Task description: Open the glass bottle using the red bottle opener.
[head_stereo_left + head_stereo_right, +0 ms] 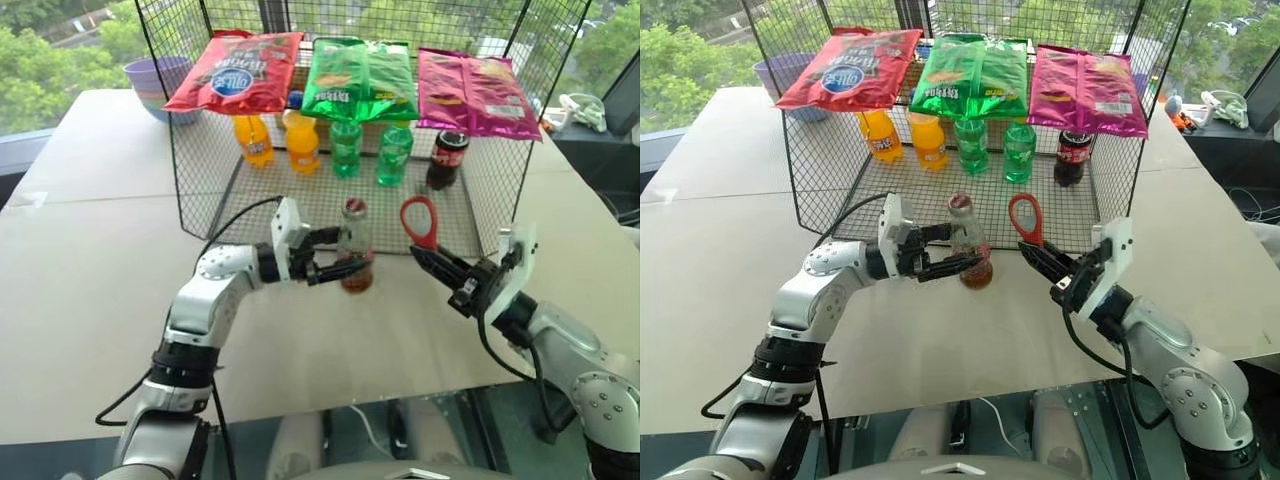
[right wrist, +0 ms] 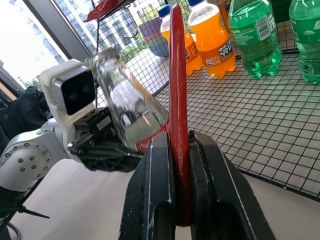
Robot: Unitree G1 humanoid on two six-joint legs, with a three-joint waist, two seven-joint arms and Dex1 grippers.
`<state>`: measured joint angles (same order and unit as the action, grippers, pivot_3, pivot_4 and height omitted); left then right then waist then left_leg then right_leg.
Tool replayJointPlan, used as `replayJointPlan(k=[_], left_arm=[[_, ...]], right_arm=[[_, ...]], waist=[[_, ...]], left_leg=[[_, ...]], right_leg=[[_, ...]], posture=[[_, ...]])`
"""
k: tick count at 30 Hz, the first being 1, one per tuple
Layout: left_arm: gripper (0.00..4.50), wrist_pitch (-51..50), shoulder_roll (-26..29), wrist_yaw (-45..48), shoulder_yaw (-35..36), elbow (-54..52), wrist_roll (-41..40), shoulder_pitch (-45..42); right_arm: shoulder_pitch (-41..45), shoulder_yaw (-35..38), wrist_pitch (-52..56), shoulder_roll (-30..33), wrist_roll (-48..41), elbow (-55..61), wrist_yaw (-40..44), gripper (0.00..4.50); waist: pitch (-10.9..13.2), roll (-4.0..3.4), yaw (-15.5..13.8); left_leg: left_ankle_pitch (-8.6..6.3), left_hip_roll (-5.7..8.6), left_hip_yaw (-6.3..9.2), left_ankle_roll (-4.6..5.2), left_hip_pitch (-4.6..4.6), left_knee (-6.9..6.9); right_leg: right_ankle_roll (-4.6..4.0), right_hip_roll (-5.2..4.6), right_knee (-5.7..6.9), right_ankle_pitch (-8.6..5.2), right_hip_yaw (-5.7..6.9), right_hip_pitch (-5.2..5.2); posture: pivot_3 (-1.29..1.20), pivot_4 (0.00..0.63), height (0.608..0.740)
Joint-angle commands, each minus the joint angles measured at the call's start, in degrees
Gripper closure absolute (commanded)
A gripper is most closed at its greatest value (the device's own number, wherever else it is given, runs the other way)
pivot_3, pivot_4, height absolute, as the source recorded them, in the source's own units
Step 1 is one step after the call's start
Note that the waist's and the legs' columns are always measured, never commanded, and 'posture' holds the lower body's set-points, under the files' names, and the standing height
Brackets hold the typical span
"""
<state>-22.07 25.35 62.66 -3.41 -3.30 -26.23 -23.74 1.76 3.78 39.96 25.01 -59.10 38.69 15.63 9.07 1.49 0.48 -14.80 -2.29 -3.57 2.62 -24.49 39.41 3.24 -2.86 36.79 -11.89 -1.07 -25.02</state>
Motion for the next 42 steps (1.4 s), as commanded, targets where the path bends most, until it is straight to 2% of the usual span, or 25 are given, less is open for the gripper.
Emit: replayJointPlan(k=[1,16,19,21,22,25,28,37,42], left_arm=[[0.06,2.0,0.0,-0.2,0.4,-3.2,-0.7,0.4],[0.06,2.4,0.0,0.9,-0.8,-1.8,-0.9,-2.3],[0.91,1.9,-0.5,1.1,-1.4,-1.3,-1.2,-3.1],[1.89,2.0,-0.6,1.4,-1.9,-1.0,-1.1,-3.4],[2.18,2.0,-0.6,1.5,-2.0,-0.9,-1.0,-3.5],[2.19,2.2,-0.8,1.6,-2.2,-0.4,-0.9,-3.9],[2.19,2.1,-0.6,1.9,-2.1,-0.5,-0.9,-4.0],[2.19,1.7,-0.8,1.5,-2.3,-0.5,-0.7,-4.4],[2.19,1.3,-1.0,1.4,-2.3,0.0,-0.7,-5.3]], right_arm=[[1.0,0.0,-0.1,0.8,0.2,0.4,1.5,4.50],[3.6,-1.4,-1.2,1.0,4.9,-0.6,3.2,4.50],[3.8,-1.0,-2.3,0.5,6.6,-0.5,2.8,4.50],[4.0,-0.8,-3.2,0.2,8.4,0.0,2.6,4.50],[4.1,-0.9,-3.8,0.2,9.6,0.3,2.6,4.50],[5.0,-2.4,-6.9,1.4,16.6,1.0,2.9,4.50],[7.4,-7.4,-12.2,3.0,30.5,0.3,1.0,4.50],[8.5,-18.7,-31.6,6.2,61.4,-6.3,-0.6,4.50],[7.7,-21.0,-42.6,5.5,71.6,-10.8,-2.1,4.50]], waist=[[0.0,0.00,0.0],[0.0,0.00,-0.1],[0.0,0.00,-0.1],[0.0,0.00,0.0],[0.0,-0.02,0.0],[0.0,-0.02,0.0],[0.0,-0.03,0.0],[0.0,-0.03,-0.1],[0.0,-0.02,-0.1]], left_leg=[[0.00,0.00,-0.01,0.00,0.00,-0.01],[0.00,0.03,-0.03,0.00,0.03,0.00],[0.00,0.03,-0.03,0.00,0.03,0.00],[0.00,0.03,-0.03,0.00,0.04,0.00],[0.00,0.03,-0.02,0.00,0.04,0.00],[0.00,0.03,-0.03,0.00,0.03,0.00],[0.00,0.05,-0.04,0.00,0.04,0.01],[0.01,0.07,-0.30,-0.01,0.03,0.01],[0.01,0.06,-0.35,-0.02,0.04,0.02]], right_leg=[[0.00,0.00,0.00,0.00,0.00,0.00],[0.01,-0.01,0.00,0.01,-0.03,0.03],[0.01,-0.01,0.00,0.01,-0.02,0.03],[0.01,0.00,0.01,0.01,-0.02,0.03],[0.01,0.00,0.01,0.01,-0.02,0.03],[0.02,0.00,0.00,0.01,-0.03,0.03],[0.02,0.00,0.00,0.01,-0.03,0.03],[0.01,-0.01,0.00,0.01,-0.01,0.02],[0.01,-0.01,0.01,0.00,-0.02,0.02]], posture=[[0.00,0.150,0.740],[0.00,0.150,0.740],[0.00,0.150,0.740],[0.00,0.150,0.740],[0.00,0.150,0.740],[0.00,0.150,0.740],[0.00,0.150,0.740],[0.00,0.150,0.740],[0.00,0.150,0.740]])
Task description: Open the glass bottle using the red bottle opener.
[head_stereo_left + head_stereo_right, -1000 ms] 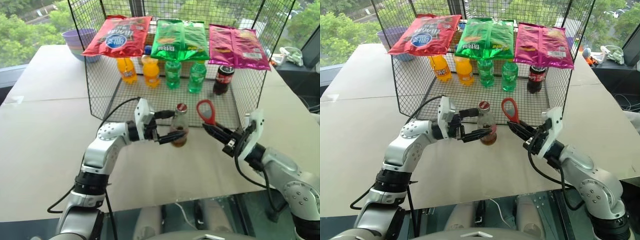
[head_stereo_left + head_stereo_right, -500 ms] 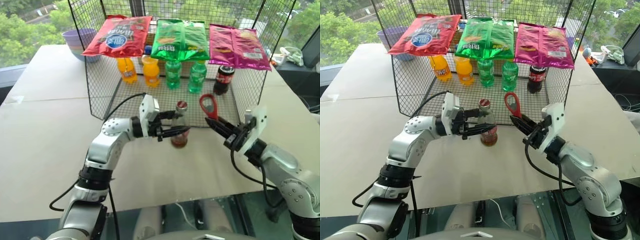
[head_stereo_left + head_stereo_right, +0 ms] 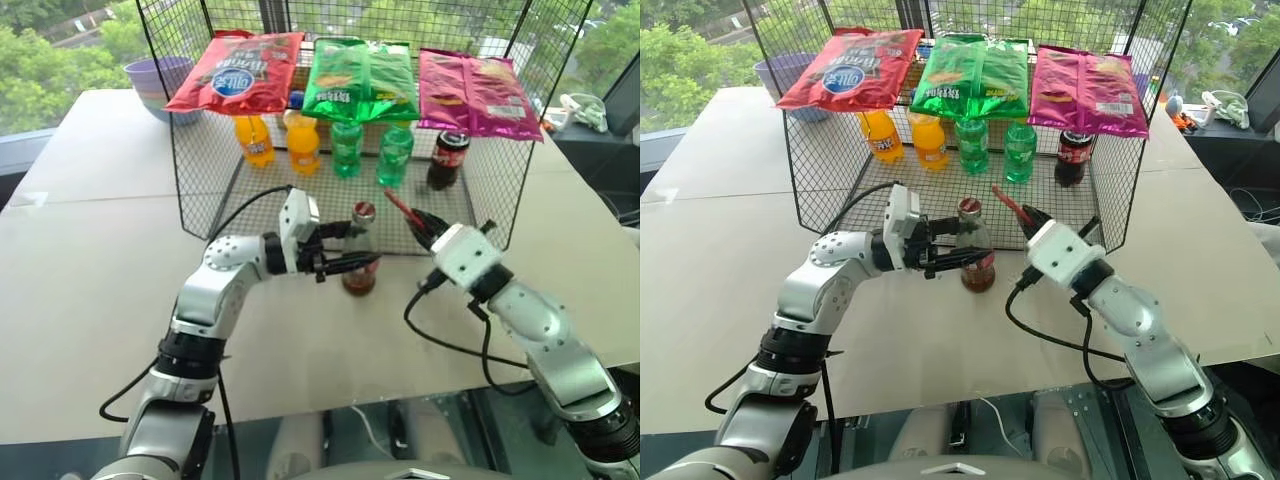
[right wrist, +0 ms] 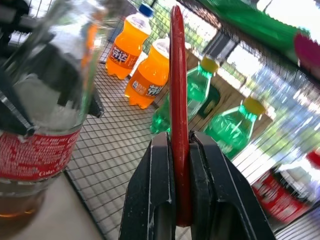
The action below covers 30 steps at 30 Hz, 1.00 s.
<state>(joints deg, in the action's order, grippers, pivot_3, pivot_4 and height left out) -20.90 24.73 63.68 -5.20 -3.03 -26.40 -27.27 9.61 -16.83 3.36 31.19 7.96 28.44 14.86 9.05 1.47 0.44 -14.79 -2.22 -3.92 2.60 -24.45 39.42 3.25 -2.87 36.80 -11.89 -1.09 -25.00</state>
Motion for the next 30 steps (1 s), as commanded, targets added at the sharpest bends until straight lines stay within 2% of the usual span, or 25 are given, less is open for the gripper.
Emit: replayJointPlan(k=[1,14,21,30], left_arm=[[2.19,0.2,-0.4,0.5,-0.5,-0.1,-0.5,-1.9],[2.19,0.3,-0.4,1.4,-0.6,1.6,-0.1,-3.4],[2.19,-0.4,0.0,2.2,-0.7,2.1,-0.1,-4.6],[2.19,-2.0,0.3,2.8,-0.9,2.0,-0.1,-5.9]], right_arm=[[-0.1,-0.8,-7.4,-1.0,6.1,-1.1,-1.5,4.50],[2.3,-4.9,-18.7,-5.3,25.0,-11.7,-6.7,4.50],[1.6,-5.6,-21.5,-8.5,28.3,-14.2,-10.1,4.50],[0.8,-9.3,-25.1,-9.5,34.8,-22.0,-12.5,4.50]], waist=[[0.0,0.00,0.0],[0.0,0.01,0.1],[0.0,0.03,0.0],[-0.1,0.01,0.1]], left_leg=[[0.00,0.00,0.00,0.00,0.00,0.00],[0.00,-0.02,-0.12,-0.01,0.69,0.01],[0.01,-0.02,-0.14,-0.01,0.70,0.01],[0.01,-0.02,-0.15,-0.01,0.75,0.01]], right_leg=[[0.00,0.00,0.00,0.00,0.00,0.00],[-0.21,0.00,0.04,-0.13,-0.10,0.59],[-0.22,-0.01,0.04,-0.13,-0.14,0.61],[-0.23,-0.01,0.06,-0.13,-0.15,0.64]], posture=[[0.00,0.150,0.740],[0.00,0.150,0.740],[0.00,0.150,0.740],[0.00,0.150,0.740]])
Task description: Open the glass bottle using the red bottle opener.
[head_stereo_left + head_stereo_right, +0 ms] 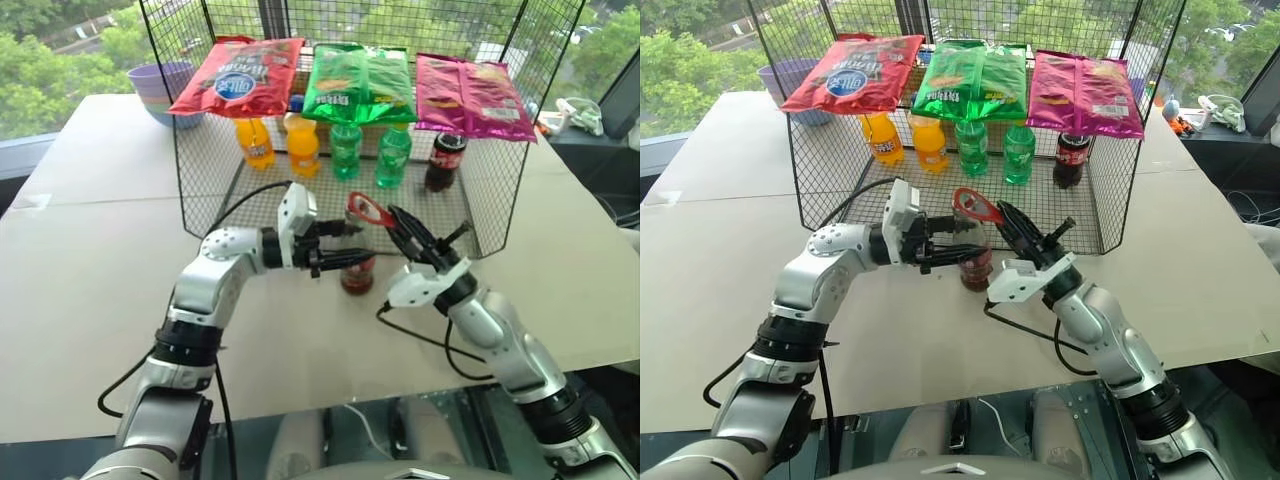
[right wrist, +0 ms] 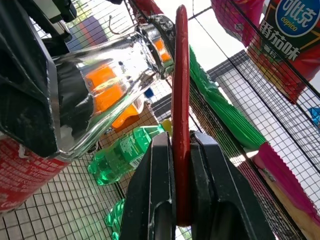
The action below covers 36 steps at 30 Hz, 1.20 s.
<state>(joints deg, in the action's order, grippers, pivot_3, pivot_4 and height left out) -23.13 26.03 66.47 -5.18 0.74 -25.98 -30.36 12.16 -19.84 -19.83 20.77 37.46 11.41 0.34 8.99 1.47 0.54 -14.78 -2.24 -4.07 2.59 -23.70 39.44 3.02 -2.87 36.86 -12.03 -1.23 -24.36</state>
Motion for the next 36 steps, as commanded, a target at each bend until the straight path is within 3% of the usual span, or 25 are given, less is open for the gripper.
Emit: replayJointPlan(k=[1,10,24,29,36], left_arm=[[2.19,0.2,-0.9,0.1,-0.9,-1.8,-0.5,-2.9],[2.19,0.4,-1.0,0.9,-1.1,-1.7,0.3,-2.7],[2.19,1.8,-1.3,1.0,-2.4,-0.4,2.1,-1.7],[2.19,2.4,-1.4,1.2,-2.3,0.0,2.6,-1.6],[2.19,2.9,-1.2,1.5,-2.1,0.0,2.4,-1.3]], right_arm=[[-1.7,-6.6,-2.0,1.0,6.3,-5.6,1.9,4.50],[-2.3,-3.0,-0.3,4.5,9.0,-2.9,3.1,4.50],[4.6,3.3,-0.3,22.0,-1.4,6.7,23.8,4.50],[7.8,4.5,-0.7,23.8,-5.0,8.0,27.2,4.50],[10.8,5.7,0.6,21.3,-7.8,9.5,28.7,4.50]], waist=[[0.0,0.00,0.0],[-0.2,-0.01,0.0],[-0.2,0.02,-0.4],[-0.2,0.03,-0.4],[-0.2,0.03,-0.4]], left_leg=[[0.00,0.00,-0.01,0.00,0.03,0.00],[0.00,0.00,0.00,0.00,0.35,0.00],[-0.04,0.02,0.05,0.05,0.80,-0.15],[-0.04,0.01,0.04,0.05,0.80,-0.20],[-0.04,0.01,0.05,0.06,0.79,-0.21]], right_leg=[[0.00,0.00,0.00,0.00,-0.01,0.02],[0.00,-0.01,-0.01,-0.01,0.00,0.35],[0.02,-0.12,-0.10,-0.04,-0.13,0.74],[0.00,-0.11,-0.11,-0.04,-0.10,0.73],[0.01,-0.12,-0.14,-0.04,-0.12,0.71]], posture=[[0.00,0.150,0.740],[0.00,0.150,0.740],[0.00,0.150,0.740],[0.00,0.150,0.740],[0.00,0.150,0.740]])
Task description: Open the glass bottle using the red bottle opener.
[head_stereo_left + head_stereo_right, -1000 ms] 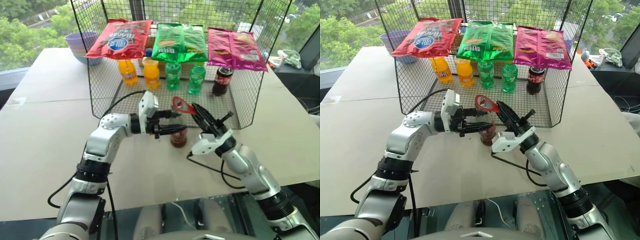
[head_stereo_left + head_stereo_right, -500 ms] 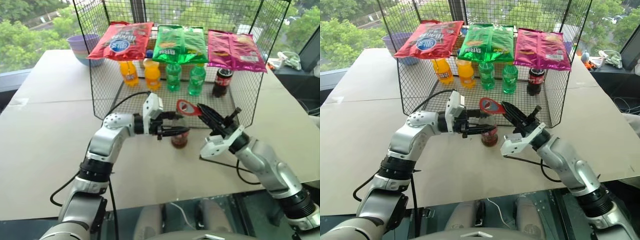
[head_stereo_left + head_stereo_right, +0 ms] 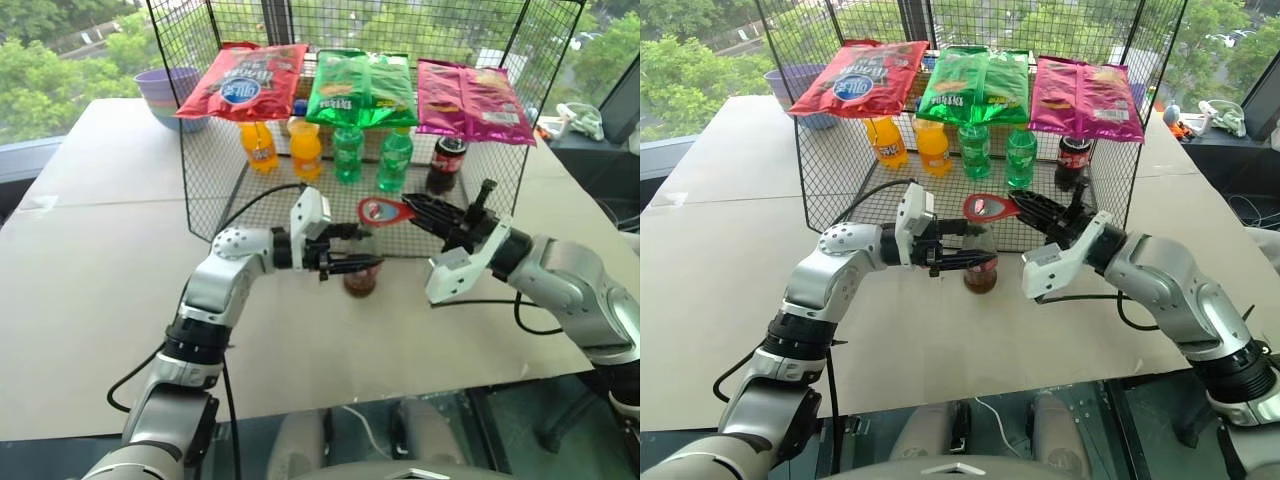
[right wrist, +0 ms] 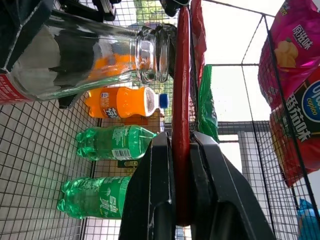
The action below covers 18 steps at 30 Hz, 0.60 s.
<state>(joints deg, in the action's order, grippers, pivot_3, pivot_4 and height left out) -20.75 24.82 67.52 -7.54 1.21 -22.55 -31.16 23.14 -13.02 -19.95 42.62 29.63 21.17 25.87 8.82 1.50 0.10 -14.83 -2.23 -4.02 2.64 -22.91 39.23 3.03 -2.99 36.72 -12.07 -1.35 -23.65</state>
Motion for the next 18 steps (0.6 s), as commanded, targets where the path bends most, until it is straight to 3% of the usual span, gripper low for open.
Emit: replayJointPlan(k=[1,18], left_arm=[[2.19,0.6,0.0,0.5,0.2,-0.5,-1.0,-0.5],[2.19,0.6,0.8,1.0,0.6,-0.5,-1.2,-0.5]], right_arm=[[0.1,-1.1,0.9,-1.0,-0.1,-0.1,3.3,4.50],[0.1,1.8,7.2,-6.4,0.3,2.6,4.1,4.50]], waist=[[0.0,-0.01,0.0],[0.1,-0.02,0.2]], left_leg=[[0.00,0.00,0.01,0.00,0.00,-0.01],[0.00,-0.02,-0.01,0.00,-0.07,-0.04]], right_leg=[[0.00,0.00,0.00,0.00,0.00,-0.01],[0.00,0.00,0.00,0.00,-0.01,-0.11]], posture=[[0.00,0.150,0.740],[0.00,0.150,0.740]])
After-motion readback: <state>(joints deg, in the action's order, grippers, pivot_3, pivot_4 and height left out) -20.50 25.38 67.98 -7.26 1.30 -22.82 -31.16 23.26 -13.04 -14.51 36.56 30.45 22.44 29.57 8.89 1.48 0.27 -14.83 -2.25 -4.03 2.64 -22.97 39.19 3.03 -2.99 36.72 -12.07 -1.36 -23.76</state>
